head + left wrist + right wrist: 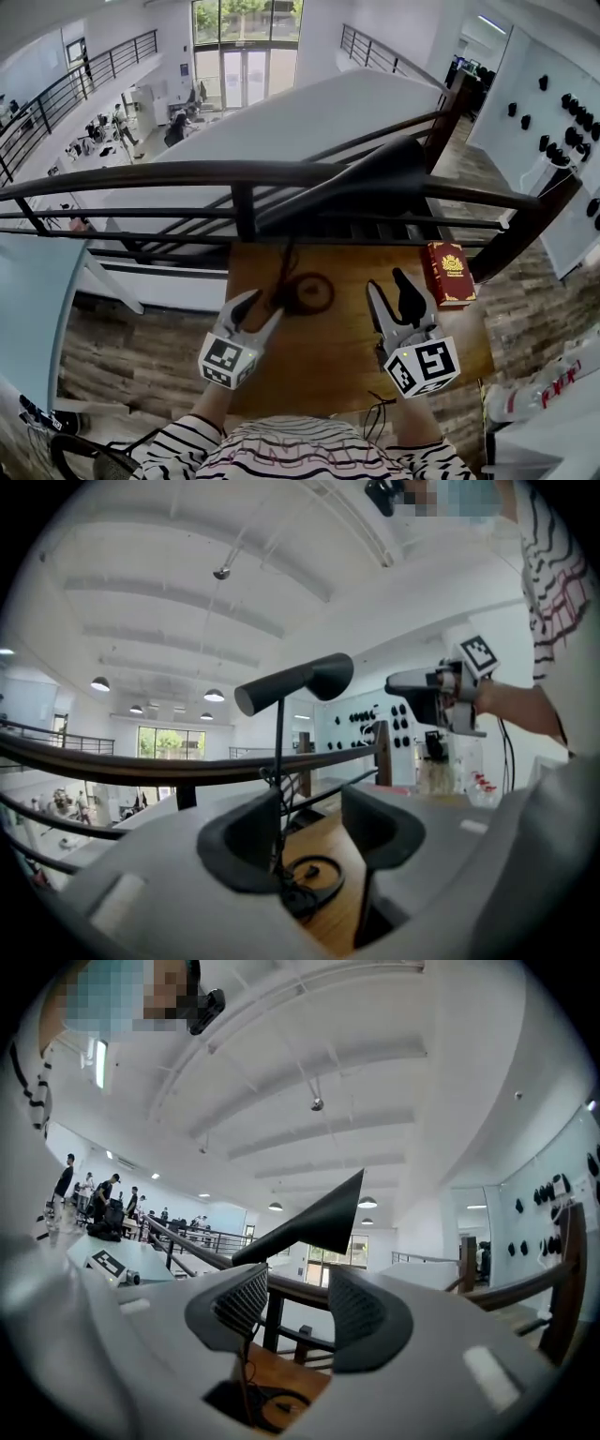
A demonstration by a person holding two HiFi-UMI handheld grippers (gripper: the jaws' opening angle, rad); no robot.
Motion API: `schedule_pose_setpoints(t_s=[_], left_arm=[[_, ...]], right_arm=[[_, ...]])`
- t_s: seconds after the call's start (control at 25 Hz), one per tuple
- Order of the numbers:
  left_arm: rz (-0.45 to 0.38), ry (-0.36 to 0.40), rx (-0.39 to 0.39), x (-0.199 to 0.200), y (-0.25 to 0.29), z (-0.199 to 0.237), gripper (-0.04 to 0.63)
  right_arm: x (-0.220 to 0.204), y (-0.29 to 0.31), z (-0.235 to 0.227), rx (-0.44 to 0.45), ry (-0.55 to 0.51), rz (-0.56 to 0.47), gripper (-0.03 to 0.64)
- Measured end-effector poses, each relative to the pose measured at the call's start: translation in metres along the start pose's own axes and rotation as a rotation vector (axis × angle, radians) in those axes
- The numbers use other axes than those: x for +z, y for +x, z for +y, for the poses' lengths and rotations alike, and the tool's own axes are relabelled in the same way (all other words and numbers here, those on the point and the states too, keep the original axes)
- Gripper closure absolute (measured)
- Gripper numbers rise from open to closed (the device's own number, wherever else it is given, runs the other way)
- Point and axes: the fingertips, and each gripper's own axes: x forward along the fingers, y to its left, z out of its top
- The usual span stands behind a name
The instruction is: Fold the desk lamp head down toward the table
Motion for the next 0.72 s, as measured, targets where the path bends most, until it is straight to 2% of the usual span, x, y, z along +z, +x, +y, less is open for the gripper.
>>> schedule_pose_setpoints(t_s=[0.32, 0.72], left_arm=[[-0.007, 0.001, 0.058, 0.006, 0.055, 0.013, 0.388], [-0.008, 0.002, 0.125, 0.017, 0.094, 0.042, 0.393]], right_arm=[[0.06, 0.034, -0.054, 0.05, -0.153, -0.096, 0.425], [0.136, 0.071, -0.092, 0.073, -0.295, -0.204, 0.425]])
